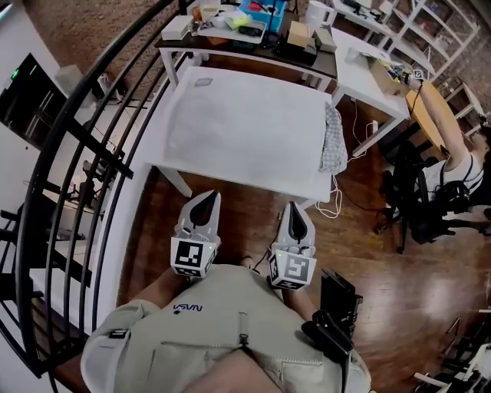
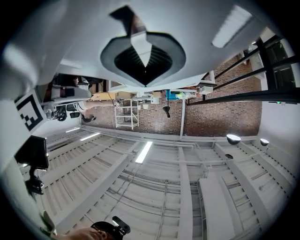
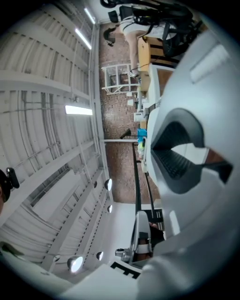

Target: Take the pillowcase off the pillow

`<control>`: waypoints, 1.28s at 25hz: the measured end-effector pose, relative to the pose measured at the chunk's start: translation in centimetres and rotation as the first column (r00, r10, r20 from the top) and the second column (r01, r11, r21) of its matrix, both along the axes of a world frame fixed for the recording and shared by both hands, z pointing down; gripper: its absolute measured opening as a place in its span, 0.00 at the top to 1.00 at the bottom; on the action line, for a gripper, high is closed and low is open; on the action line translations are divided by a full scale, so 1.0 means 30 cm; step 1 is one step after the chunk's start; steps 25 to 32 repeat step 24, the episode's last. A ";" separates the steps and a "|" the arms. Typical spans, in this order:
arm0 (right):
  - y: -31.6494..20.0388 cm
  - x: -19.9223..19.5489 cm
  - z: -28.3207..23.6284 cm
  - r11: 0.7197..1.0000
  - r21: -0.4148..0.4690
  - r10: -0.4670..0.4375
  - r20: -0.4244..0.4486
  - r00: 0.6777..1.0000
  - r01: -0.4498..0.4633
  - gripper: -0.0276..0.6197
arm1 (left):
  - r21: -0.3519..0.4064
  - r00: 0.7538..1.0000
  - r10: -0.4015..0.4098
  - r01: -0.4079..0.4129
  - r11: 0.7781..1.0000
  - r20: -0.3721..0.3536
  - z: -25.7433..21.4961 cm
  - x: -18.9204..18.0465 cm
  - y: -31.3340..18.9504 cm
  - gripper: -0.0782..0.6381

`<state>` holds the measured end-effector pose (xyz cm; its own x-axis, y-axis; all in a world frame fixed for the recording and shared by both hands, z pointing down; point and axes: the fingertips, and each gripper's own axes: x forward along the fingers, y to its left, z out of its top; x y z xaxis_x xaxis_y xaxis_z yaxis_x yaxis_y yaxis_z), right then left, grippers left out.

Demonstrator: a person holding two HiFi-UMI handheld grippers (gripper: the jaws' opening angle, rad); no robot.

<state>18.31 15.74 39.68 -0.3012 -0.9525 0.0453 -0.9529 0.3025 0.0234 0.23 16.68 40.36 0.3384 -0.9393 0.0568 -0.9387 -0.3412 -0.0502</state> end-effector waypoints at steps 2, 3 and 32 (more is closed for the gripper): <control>0.008 -0.016 -0.017 1.000 0.011 0.003 0.000 1.000 -0.003 0.95 | 0.002 1.000 0.021 -0.021 1.000 0.005 -0.011 0.001 0.000 0.88; 0.010 -0.028 -0.022 1.000 0.013 0.003 0.001 1.000 -0.003 0.95 | -0.001 0.999 0.032 -0.032 0.999 0.009 -0.013 -0.001 -0.003 0.88; 0.006 -0.071 0.000 0.999 -0.006 0.035 -0.020 0.999 -0.035 0.96 | -0.018 0.997 0.078 -0.078 0.997 -0.008 0.011 -0.035 -0.017 0.88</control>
